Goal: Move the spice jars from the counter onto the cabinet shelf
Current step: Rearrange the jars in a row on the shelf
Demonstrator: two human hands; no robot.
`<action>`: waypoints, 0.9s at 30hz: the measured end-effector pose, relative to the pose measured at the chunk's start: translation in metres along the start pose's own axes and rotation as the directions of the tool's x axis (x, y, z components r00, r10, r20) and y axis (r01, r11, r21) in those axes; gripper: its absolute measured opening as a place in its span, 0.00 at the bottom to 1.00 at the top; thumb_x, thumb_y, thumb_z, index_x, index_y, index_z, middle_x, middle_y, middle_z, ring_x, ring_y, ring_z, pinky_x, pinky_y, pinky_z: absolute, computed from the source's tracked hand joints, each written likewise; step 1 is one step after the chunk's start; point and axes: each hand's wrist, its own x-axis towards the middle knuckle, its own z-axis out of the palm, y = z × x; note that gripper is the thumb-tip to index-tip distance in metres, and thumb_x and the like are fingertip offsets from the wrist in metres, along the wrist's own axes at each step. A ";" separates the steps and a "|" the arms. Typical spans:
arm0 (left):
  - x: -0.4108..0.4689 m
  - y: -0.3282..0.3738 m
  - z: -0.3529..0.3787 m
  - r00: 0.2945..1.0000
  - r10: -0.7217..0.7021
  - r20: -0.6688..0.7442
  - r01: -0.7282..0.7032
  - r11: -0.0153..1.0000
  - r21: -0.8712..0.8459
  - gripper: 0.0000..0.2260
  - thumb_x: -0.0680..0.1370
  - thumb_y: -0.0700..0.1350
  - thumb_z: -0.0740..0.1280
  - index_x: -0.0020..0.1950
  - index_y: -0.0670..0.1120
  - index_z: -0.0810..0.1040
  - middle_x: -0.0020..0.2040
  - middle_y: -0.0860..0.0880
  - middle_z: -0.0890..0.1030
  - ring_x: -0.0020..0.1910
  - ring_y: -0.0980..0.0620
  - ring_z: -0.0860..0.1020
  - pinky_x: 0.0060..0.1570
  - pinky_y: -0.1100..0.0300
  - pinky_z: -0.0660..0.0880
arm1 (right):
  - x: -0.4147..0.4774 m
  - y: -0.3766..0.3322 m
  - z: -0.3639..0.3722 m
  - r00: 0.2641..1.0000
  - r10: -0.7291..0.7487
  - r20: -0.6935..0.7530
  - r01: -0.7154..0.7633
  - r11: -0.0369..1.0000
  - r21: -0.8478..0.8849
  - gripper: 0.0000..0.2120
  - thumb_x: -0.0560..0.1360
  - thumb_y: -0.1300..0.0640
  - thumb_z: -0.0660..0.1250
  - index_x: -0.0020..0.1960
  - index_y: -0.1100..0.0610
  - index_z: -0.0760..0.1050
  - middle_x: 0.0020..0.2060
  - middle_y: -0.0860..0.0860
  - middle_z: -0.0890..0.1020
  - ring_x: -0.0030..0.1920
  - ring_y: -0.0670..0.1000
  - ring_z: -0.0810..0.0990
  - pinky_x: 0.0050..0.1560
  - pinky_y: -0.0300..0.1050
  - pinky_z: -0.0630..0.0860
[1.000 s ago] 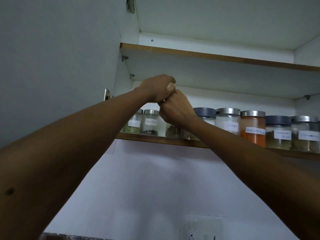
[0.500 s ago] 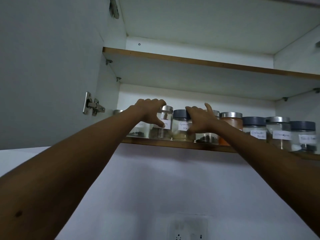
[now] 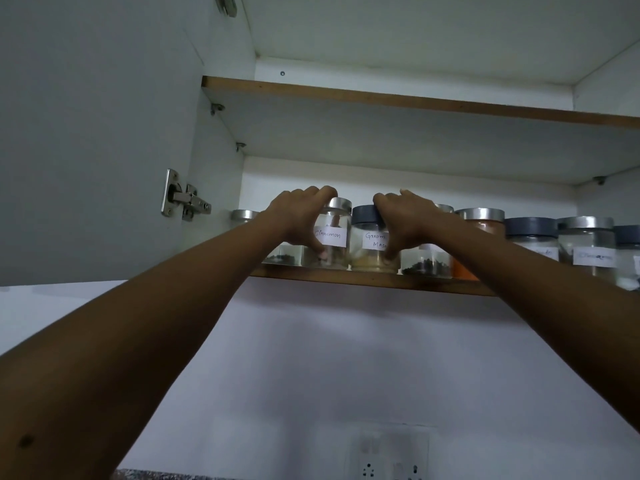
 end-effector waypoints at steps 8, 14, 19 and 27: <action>0.009 -0.008 0.012 0.999 -0.029 0.032 0.030 0.999 -0.033 0.44 0.61 0.53 0.80 0.70 0.47 0.60 0.64 0.44 0.72 0.58 0.42 0.73 0.53 0.51 0.71 | 0.015 -0.010 0.007 0.999 0.023 0.035 -0.022 0.999 -0.045 0.38 0.58 0.45 0.79 0.59 0.58 0.64 0.55 0.55 0.76 0.56 0.56 0.71 0.44 0.46 0.65; 0.020 -0.018 0.032 0.998 -0.048 0.043 0.051 0.996 -0.076 0.43 0.61 0.51 0.81 0.69 0.46 0.61 0.63 0.43 0.72 0.57 0.43 0.72 0.52 0.51 0.70 | 0.034 -0.016 0.023 0.998 0.042 0.054 -0.038 0.996 -0.083 0.39 0.61 0.46 0.78 0.62 0.59 0.63 0.57 0.56 0.75 0.56 0.56 0.73 0.45 0.47 0.67; 0.032 -0.028 0.050 0.997 -0.066 0.049 0.071 0.993 -0.092 0.43 0.60 0.50 0.81 0.68 0.46 0.61 0.62 0.44 0.72 0.57 0.43 0.73 0.52 0.50 0.72 | 0.052 -0.020 0.038 0.995 0.066 0.076 -0.060 0.995 -0.077 0.39 0.61 0.48 0.78 0.63 0.59 0.62 0.57 0.57 0.75 0.56 0.57 0.74 0.46 0.47 0.67; 0.054 -0.041 0.073 0.993 -0.092 0.080 0.102 0.985 -0.137 0.39 0.61 0.47 0.80 0.64 0.45 0.62 0.59 0.43 0.73 0.53 0.43 0.74 0.47 0.51 0.72 | 0.081 -0.022 0.067 0.994 0.090 0.062 -0.085 0.993 -0.076 0.37 0.62 0.49 0.78 0.63 0.60 0.63 0.55 0.56 0.76 0.53 0.57 0.76 0.44 0.48 0.69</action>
